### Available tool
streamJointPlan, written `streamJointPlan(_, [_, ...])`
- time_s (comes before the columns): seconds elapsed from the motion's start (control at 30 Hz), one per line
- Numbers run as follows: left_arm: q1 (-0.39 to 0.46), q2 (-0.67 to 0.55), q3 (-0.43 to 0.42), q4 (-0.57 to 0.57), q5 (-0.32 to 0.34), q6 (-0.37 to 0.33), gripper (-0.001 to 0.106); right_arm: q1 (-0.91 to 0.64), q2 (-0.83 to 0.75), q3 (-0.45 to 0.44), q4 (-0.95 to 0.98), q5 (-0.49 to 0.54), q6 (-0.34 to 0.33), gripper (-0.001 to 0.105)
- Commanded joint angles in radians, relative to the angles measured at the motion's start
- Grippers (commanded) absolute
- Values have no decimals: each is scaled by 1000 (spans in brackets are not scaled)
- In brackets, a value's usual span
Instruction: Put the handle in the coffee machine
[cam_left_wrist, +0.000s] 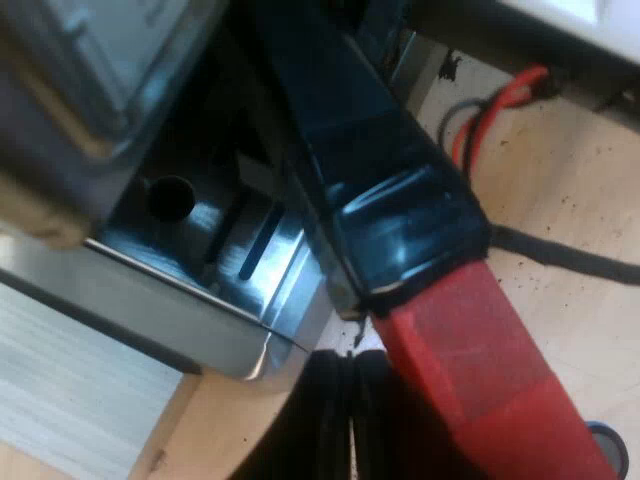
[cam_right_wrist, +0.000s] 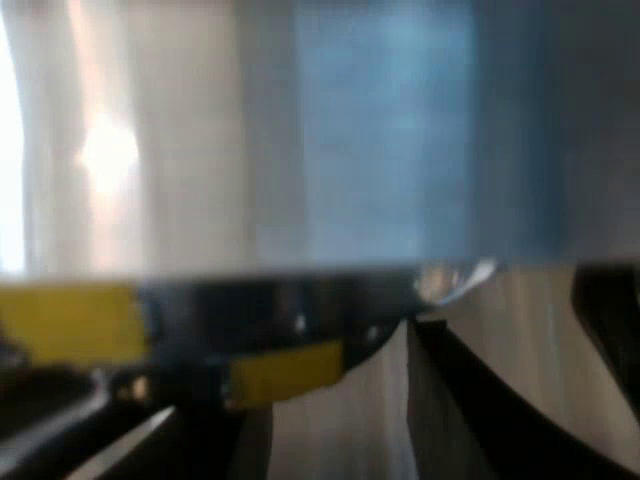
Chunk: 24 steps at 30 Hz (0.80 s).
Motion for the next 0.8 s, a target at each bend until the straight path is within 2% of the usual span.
streamJointPlan(0.03, [-16,-13,3,37,90,-22,0,27,-40,-32,17,-52,20,37])
streamJointPlan(0.2, [-16,-21,31,44,90,-22,0,28,-104,-13,263,-93,171,37])
streamJointPlan(0.27, [-27,-32,46,51,91,-21,0,24,-133,-5,354,-143,199,37])
streamJointPlan(0.47, [-65,-69,84,47,99,-18,0,25,-206,31,510,-210,243,37])
streamJointPlan(0.67, [-131,-86,93,62,99,-13,0,19,-298,95,596,-251,244,37])
streamJointPlan(0.8, [-157,-86,93,61,137,-7,0,1,-373,152,737,-260,241,37])
